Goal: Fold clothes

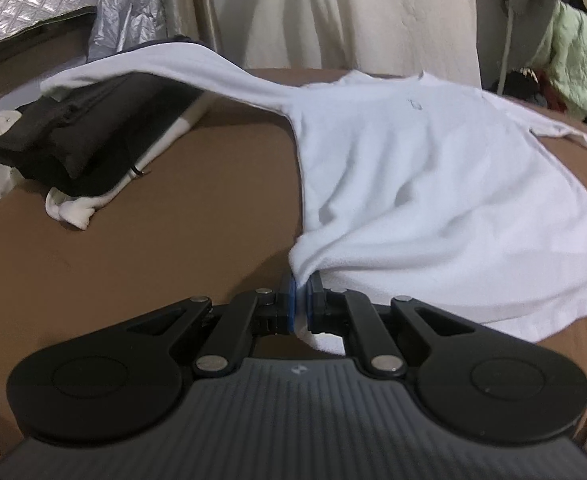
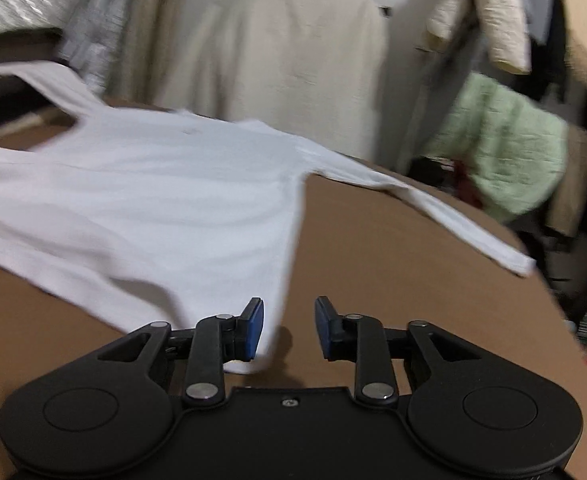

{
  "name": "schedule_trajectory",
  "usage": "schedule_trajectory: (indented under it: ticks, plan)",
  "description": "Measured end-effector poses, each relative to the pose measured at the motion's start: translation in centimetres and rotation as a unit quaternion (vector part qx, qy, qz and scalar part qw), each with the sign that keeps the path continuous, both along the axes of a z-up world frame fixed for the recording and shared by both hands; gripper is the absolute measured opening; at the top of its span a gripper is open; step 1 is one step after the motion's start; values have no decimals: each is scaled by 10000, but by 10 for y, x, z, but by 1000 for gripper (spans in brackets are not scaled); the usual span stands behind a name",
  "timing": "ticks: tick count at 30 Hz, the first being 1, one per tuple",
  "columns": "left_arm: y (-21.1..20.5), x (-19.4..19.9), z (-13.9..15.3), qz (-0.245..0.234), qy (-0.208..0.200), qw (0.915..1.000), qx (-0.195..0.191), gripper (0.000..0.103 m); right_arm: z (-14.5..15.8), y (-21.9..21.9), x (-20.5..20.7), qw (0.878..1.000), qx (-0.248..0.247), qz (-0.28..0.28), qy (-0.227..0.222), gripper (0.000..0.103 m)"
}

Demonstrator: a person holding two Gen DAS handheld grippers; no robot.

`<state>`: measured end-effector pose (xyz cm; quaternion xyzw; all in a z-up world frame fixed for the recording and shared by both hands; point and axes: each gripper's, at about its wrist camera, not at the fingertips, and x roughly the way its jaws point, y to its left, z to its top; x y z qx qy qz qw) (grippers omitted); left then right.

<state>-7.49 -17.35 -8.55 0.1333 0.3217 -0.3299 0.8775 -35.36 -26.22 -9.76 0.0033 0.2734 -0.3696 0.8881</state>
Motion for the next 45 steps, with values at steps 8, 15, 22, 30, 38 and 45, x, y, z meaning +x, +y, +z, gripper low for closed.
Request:
schedule_trajectory:
  ticks: [8,15,22,30,38,45]
  plan:
    - [-3,0,-8,-41,108,9998,163,5,-8,24,30,9921,-148,1056,660,36]
    - [-4,5,-14,52,198,9995,253,5,-6,27,27,9877,91,1520,352,36]
    - [-7,5,-18,17,266,9994,229,5,-15,23,47,9847,-434,1338,1025,36]
    - [-6,4,-18,-6,163,9994,291,5,-7,3,43,9927,-788,445,795,22]
    - [-14,-1,-25,-334,219,9986,339,6,-24,4,33,9923,-597,484,968,23]
    - [-8,-5,-22,-443,328,9984,146,3,-11,-5,20,9973,-545,-238,422,0]
